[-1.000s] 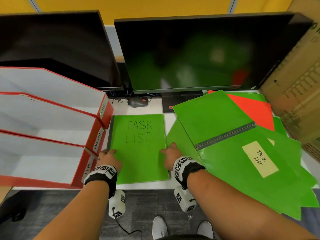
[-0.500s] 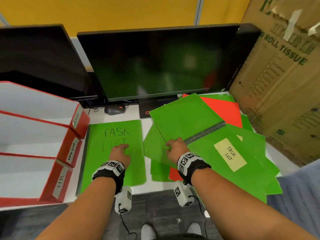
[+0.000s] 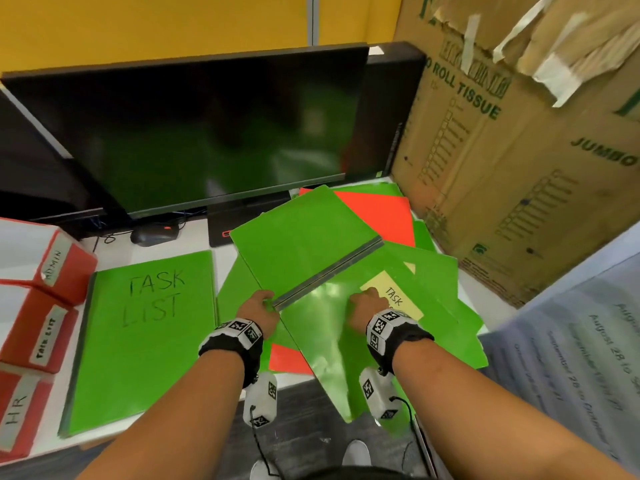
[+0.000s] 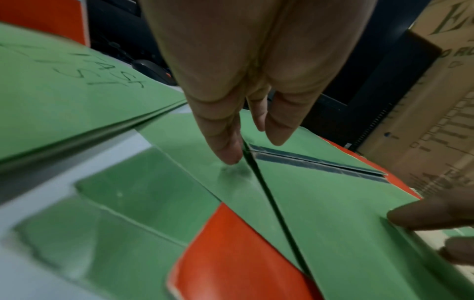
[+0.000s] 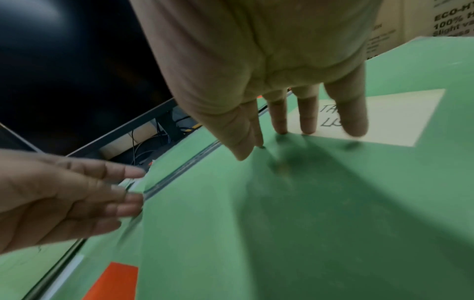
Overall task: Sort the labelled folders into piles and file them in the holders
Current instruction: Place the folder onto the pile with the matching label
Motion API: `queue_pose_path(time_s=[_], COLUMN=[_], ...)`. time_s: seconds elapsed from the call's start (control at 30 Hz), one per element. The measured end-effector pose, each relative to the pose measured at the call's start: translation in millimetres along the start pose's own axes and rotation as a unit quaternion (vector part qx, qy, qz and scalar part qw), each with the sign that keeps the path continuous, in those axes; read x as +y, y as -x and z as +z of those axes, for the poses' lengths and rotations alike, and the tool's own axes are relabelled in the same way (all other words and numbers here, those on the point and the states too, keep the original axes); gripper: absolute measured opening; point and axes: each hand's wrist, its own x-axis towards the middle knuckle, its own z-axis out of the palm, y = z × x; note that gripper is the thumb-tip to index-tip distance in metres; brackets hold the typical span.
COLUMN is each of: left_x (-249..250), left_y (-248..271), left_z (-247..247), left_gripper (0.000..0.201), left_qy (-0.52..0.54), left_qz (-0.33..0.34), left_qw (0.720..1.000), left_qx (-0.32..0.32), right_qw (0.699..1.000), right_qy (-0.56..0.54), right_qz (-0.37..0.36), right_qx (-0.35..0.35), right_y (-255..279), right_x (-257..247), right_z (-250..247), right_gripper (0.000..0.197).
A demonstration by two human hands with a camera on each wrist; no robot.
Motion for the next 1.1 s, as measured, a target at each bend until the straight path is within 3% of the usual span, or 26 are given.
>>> queue_pose_path(time_s=[0.17,0.3,0.4,0.57,0.63,0.77,0.87,0.97,1.1], left_x=[14,25,35,45,47,54,46,35,28], left_y=[-5,-3,0,0,1,12,14,15,25], left_z=[11,8,1,-28,-42,-67,-83,-95,-101], left_gripper=[0.06,0.063,0.053,0.025,0.022,0.023,0.027,0.028,0.029], left_qy=[0.021,0.065,0.045,0.063,0.073,0.134,0.205,0.247,0.268], left_qz=[-0.015,-0.005,0.013,0.058,0.069,0.032,0.017,0.007,-0.019], left_qw=[1.0,0.997,0.995,0.973,0.96,0.949,0.925,0.903,0.89], left_qx=[0.012,0.048,0.088,0.215,0.261,0.283,0.32,0.352,0.369], right_qw=[0.998,0.997,0.992,0.973,0.963,0.941,0.913,0.891,0.869], right_qy=[0.005,-0.045,-0.105,-0.182,-0.21,-0.263,-0.347,-0.401,-0.41], right_qz=[-0.05,-0.058,-0.052,-0.027,-0.018,0.01,0.021,-0.017,-0.079], right_qx=[-0.028,0.005,0.052,0.136,0.167,0.214,0.213,0.213,0.266], right_y=[-3,-8,-11,-12,-11,-7,-5,0,3], right_x=[19,23,23,19,17,6,-1,-8,-21], right_z=[5,-5,-17,-39,-47,-61,-71,-81,-96], right_gripper=[0.05,0.053,0.056,0.063,0.069,0.092,0.103,0.095,0.072])
